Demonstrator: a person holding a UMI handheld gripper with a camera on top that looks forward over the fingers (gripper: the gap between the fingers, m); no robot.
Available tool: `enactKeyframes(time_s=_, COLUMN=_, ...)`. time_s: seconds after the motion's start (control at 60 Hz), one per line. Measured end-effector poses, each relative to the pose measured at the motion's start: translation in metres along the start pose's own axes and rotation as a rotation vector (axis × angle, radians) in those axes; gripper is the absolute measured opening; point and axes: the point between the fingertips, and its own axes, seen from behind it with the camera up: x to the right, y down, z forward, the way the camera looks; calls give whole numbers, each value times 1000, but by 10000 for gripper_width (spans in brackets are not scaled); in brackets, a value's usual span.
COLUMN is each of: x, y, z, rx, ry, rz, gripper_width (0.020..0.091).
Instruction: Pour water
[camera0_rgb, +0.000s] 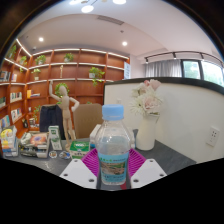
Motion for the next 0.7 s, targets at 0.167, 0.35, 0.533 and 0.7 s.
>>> enactKeyframes(time_s=0.167, x=42, y=43, z=27, rx=-34, ry=56, rz=20, gripper_width=333)
enactKeyframes(time_s=0.35, x=75, y=80, z=52, rx=-75, ry=103, rz=33, gripper_width=334)
enactKeyframes(time_s=0.533, x=73, y=103, z=64, rx=-80, ry=76, rz=51, gripper_width=346)
enactKeyframes(time_s=0.7, x=72, y=107, z=61, rx=-84, ry=74, rz=50, gripper_width=409)
